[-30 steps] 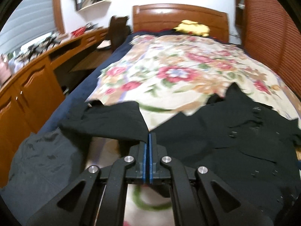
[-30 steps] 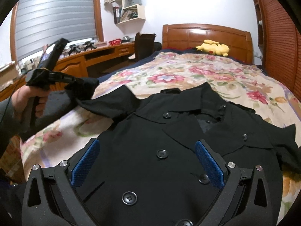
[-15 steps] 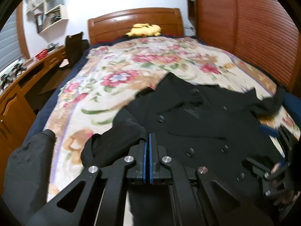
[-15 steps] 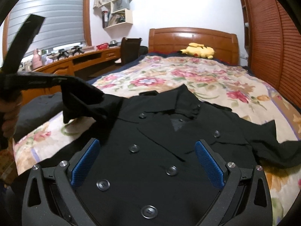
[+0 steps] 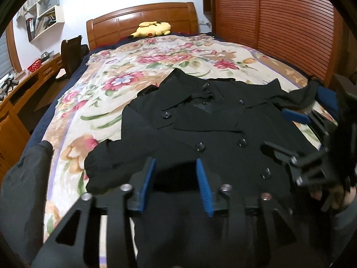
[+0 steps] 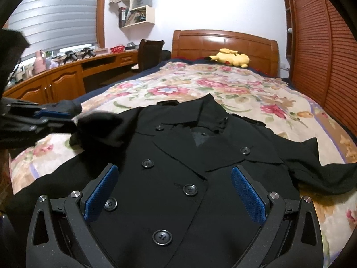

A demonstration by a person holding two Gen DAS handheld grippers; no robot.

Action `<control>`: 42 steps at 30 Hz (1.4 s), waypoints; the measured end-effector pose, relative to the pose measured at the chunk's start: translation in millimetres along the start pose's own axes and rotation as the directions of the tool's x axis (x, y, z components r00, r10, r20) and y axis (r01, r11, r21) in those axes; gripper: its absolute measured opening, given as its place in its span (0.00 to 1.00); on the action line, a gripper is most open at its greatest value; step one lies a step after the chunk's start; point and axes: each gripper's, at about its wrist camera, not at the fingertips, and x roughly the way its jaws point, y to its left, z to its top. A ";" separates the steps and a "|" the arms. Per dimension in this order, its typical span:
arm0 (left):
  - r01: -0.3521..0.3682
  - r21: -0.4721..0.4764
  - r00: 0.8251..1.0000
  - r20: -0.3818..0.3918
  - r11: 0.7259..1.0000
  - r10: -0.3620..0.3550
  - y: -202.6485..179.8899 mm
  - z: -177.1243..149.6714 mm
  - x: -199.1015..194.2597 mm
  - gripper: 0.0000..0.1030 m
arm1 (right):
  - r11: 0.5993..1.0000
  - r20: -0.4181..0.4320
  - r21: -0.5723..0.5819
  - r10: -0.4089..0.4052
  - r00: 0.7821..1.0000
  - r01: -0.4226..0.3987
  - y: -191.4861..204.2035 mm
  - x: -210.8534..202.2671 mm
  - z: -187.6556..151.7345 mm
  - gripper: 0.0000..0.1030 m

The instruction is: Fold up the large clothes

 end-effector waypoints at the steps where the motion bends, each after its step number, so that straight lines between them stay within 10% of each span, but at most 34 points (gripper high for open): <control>1: -0.001 0.001 1.000 0.002 1.000 0.001 1.6 -4.1 -4.3 0.43 | 1.000 0.001 -0.002 0.003 1.000 -0.003 0.8 0.1 -0.3 1.00; 25: -0.177 -0.248 0.979 -0.142 0.953 0.145 139.2 -49.0 77.1 0.51 | 0.998 -0.036 -0.063 0.022 0.999 -0.024 30.5 17.7 -5.6 1.00; 42: -0.204 -0.261 0.955 -0.264 0.944 0.134 158.6 -58.0 125.9 0.51 | 0.996 -0.077 -0.084 0.030 0.997 -0.037 37.4 37.1 -8.9 1.00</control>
